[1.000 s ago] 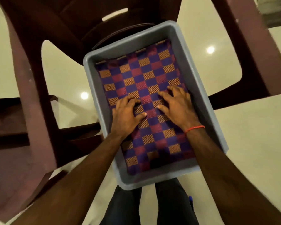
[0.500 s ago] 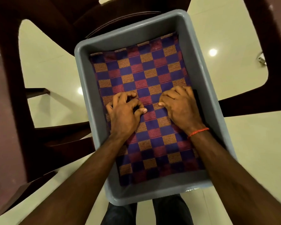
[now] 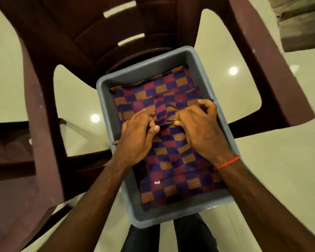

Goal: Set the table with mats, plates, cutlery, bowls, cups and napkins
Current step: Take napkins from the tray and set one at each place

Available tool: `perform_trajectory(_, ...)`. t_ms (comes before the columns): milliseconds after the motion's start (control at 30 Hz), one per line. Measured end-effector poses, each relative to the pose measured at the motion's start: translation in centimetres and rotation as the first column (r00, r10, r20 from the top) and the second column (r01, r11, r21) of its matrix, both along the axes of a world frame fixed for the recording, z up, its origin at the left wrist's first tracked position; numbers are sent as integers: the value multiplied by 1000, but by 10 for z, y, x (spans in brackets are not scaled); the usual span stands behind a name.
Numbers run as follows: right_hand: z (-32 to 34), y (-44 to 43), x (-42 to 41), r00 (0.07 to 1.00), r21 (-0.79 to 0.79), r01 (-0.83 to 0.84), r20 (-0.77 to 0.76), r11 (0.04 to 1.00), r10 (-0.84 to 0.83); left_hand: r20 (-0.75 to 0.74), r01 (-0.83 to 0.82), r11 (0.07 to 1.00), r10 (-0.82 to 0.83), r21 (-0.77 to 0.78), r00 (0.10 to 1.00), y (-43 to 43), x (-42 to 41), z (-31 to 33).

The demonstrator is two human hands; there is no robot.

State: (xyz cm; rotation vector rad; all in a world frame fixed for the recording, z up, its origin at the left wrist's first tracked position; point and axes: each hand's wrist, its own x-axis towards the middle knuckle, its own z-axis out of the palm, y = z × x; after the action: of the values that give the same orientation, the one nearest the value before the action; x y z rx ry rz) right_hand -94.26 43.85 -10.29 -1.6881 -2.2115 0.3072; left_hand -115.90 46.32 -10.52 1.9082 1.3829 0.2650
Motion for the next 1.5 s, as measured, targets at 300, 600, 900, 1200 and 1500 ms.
perform_trajectory(300,141,21,-11,997,166,-72,27,983,69,-5,245,965,-245,91,969,41,-9,158)
perform_trajectory(600,317,20,-19,928,212,329,-256,920,-273,-52,455,867,-454,204,889,79,7,322)
perform_trajectory(900,358,-39,-27,10,-385,743,-812,548,-583,272,435,899,-433,59,859,56,11,443)
perform_trajectory(1200,348,-88,-70,-392,-746,-162,-552,646,-736,717,322,926,-88,-197,691,20,11,490)
perform_trajectory(1500,356,-144,-29,-523,-561,69,-724,825,-449,747,348,905,-52,-246,663,3,34,478)
